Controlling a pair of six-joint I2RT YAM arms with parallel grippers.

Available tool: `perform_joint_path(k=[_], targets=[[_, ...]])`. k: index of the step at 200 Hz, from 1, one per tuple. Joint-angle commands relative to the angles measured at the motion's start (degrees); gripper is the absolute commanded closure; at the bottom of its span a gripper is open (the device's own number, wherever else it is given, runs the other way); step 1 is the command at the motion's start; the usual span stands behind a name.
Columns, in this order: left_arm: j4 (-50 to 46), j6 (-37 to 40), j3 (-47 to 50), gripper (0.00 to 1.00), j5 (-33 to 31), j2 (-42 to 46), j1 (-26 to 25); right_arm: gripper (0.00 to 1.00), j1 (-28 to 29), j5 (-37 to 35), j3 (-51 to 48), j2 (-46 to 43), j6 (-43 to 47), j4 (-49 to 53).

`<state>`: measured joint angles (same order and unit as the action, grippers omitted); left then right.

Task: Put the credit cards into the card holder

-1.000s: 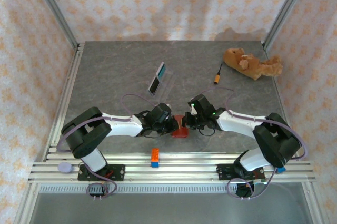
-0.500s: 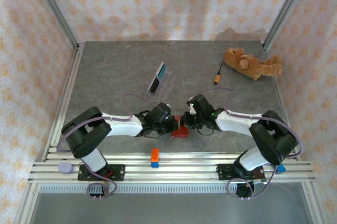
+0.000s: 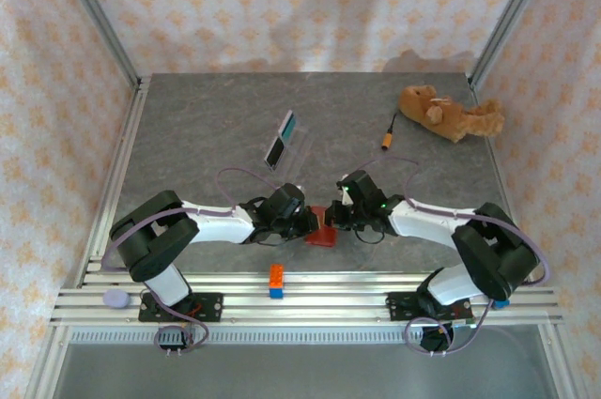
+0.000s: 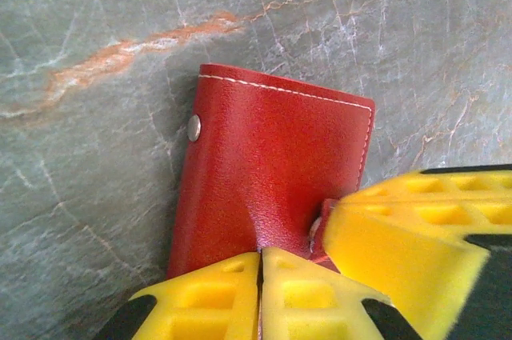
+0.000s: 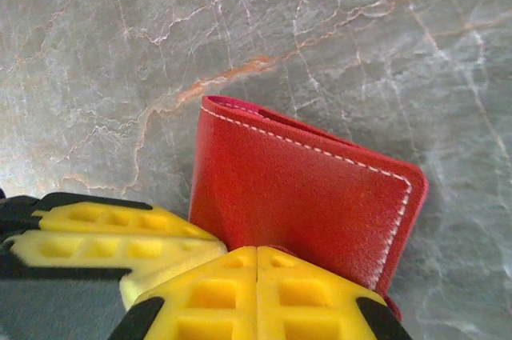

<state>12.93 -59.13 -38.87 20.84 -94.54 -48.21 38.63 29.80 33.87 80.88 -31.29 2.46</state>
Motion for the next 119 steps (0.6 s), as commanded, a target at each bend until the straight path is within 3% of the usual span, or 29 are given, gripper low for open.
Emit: perform_joint_path(k=[1,119], targets=[[-2.7,-0.4,1.4,0.89,-1.2,-1.3,1.0,1.00,-0.2,-1.3,1.2,-2.4,0.7,6.6],[-2.2,-0.4,1.3,0.89,-1.0,-1.8,1.1,1.00,-0.2,1.4,2.4,-0.9,-0.6,4.4]])
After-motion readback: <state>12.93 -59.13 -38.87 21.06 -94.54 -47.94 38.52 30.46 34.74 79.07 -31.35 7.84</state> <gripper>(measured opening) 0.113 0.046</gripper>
